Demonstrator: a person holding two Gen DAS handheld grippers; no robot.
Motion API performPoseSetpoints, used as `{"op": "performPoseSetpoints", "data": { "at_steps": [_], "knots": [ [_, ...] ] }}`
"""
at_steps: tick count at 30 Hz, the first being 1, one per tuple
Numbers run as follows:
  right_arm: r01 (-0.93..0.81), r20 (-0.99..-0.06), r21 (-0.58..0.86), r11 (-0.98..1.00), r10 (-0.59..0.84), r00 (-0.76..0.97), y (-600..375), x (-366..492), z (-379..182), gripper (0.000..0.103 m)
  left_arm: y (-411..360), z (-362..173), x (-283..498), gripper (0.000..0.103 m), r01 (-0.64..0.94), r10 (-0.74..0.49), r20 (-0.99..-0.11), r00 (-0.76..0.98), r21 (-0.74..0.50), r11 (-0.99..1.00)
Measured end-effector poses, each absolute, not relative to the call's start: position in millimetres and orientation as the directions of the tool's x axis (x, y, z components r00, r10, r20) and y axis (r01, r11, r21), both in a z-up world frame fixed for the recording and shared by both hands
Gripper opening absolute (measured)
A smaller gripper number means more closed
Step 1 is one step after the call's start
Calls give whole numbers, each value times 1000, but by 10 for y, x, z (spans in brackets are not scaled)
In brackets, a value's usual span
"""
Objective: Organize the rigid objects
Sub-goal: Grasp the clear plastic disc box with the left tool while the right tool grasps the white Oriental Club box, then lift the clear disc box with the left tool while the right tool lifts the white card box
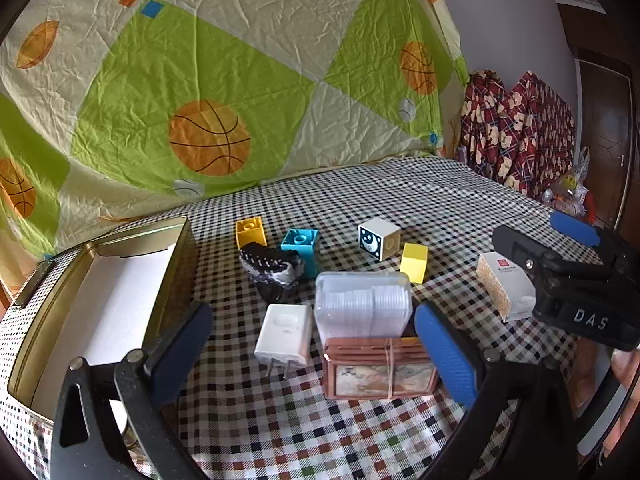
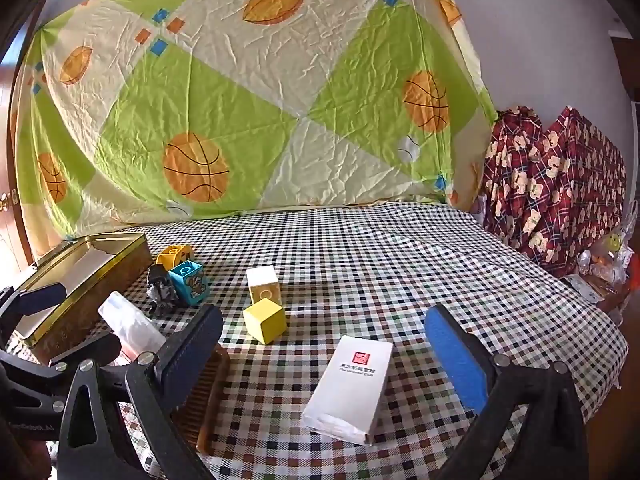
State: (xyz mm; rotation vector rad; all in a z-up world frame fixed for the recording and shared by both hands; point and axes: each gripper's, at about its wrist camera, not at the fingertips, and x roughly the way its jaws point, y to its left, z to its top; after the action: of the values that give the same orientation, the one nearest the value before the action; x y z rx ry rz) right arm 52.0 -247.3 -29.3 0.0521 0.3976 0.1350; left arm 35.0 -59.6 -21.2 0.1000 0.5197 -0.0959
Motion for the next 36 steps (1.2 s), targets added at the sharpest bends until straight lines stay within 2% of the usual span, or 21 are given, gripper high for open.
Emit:
{"op": "performPoseSetpoints", "data": {
  "at_steps": [9, 10, 11, 13, 14, 19, 21, 22, 23, 24, 29, 36],
  "knots": [
    [-128, -464, 102, 987, 161, 871, -2621, 711, -454, 101, -673, -332, 589, 102, 151, -92, -558, 825, 60, 987],
    [-145, -485, 101, 984, 176, 857, -2600, 738, -486, 98, -667, -345, 603, 102, 153, -96, -564, 820, 53, 987],
    [-148, -501, 95, 984, 176, 847, -2579, 768, -515, 87, -662, -352, 622, 101, 154, -100, -572, 814, 46, 987],
    [-164, -538, 109, 980, 197, 819, -2558, 835, -585, 71, -652, -366, 641, 98, 165, -114, -583, 804, 34, 986],
    [-164, -553, 115, 980, 200, 809, -2552, 859, -617, 67, -657, -370, 662, 97, 169, -119, -589, 799, 30, 985],
    [-162, -595, 69, 984, 171, 785, -2501, 921, -645, 65, -650, -423, 760, 84, 187, -152, -636, 756, -13, 982],
    [-189, -635, 72, 979, 191, 748, -2470, 985, -685, 60, -649, -420, 757, 79, 199, -166, -636, 754, -20, 980],
    [-208, -658, 80, 975, 208, 723, -2453, 1028, -726, 43, -655, -420, 741, 77, 205, -173, -632, 755, -23, 979],
    [-221, -667, 88, 971, 222, 711, -2451, 1046, -741, 44, -658, -417, 723, 69, 209, -179, -626, 759, -26, 977],
    [-230, -664, 94, 969, 233, 710, -2454, 1038, -744, 44, -647, -410, 713, 56, 216, -188, -621, 761, -32, 976],
    [-254, -633, 124, 959, 273, 724, -2492, 968, -730, 43, -613, -379, 687, 55, 229, -217, -604, 767, -57, 972],
    [-243, -596, 90, 966, 248, 764, -2452, 918, -665, 43, -554, -329, 626, 55, 212, -214, -564, 797, -70, 975]
  ]
}}
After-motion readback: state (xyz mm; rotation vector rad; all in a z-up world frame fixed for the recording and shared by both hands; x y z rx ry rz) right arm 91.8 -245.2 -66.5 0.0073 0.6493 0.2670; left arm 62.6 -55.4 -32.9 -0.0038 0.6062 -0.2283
